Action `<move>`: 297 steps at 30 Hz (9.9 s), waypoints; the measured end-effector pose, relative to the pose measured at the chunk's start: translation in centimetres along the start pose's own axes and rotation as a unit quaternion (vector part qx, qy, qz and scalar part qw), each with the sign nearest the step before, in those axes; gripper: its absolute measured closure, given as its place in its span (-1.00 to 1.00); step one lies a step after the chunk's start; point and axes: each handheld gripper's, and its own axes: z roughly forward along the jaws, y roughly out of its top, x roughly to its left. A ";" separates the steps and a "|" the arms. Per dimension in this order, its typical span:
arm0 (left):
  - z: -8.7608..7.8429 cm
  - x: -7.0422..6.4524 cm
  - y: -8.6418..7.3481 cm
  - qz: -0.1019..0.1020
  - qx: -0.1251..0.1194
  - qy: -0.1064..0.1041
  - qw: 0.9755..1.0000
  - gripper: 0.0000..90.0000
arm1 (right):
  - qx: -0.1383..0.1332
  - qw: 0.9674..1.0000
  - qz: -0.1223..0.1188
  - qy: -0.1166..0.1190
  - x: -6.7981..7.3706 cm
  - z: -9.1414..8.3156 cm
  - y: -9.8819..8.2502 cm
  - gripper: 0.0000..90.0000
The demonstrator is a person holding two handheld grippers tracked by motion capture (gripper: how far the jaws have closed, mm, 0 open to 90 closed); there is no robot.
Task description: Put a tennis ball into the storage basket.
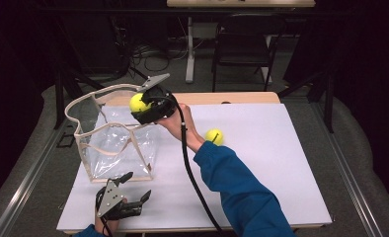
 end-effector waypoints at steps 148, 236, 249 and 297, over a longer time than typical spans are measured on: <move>0.4 -0.1 0.0 0.006 0.003 -0.008 1.000 -0.65 | 0.060 0.994 0.089 -0.030 -2.5 -9.2 -20.6 -0.99; 0.4 -0.3 -0.2 0.008 0.009 -0.010 1.000 -0.65 | 0.115 0.976 0.164 -0.085 -9.9 -5.6 -22.5 -1.00; 0.4 -0.3 -0.1 0.008 0.008 -0.010 1.000 -0.65 | 0.130 0.975 0.159 -0.085 -10.1 -3.7 -22.7 -1.00; 0.3 -0.3 0.0 0.006 0.003 -0.011 1.000 -0.65 | 0.157 0.968 0.171 -0.096 -10.5 -3.1 -22.6 -0.42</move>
